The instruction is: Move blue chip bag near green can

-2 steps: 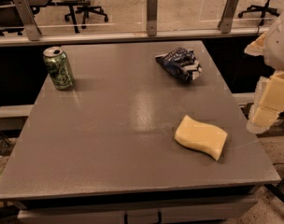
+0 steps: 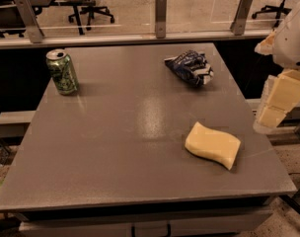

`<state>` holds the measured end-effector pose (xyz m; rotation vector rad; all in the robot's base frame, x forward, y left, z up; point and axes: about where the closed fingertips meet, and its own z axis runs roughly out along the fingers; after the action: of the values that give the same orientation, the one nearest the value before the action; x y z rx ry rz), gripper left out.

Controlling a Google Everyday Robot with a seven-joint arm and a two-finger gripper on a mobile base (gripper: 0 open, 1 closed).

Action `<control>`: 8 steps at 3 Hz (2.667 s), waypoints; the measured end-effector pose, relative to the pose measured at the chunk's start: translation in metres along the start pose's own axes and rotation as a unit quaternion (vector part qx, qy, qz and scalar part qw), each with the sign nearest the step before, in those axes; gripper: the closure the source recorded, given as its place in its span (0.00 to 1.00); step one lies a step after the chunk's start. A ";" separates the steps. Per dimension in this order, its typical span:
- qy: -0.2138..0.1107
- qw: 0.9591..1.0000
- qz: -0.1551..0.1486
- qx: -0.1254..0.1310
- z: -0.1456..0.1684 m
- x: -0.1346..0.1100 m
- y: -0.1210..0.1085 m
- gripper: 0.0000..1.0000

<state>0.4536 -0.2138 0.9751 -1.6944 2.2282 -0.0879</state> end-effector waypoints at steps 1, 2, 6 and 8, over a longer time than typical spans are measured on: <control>-0.015 0.999 0.036 0.008 0.023 0.000 -0.042 0.00; -0.029 0.997 0.063 0.021 0.039 0.002 -0.073 0.00; -0.121 0.975 0.184 -0.001 0.151 -0.063 -0.165 0.00; -0.122 0.974 0.190 -0.017 0.173 -0.079 -0.167 0.15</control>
Offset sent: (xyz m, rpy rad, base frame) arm 0.1216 -0.0286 -0.0278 0.1305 -0.0634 -0.1781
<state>0.6784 -0.1603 0.8720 -1.1899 2.3247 0.2385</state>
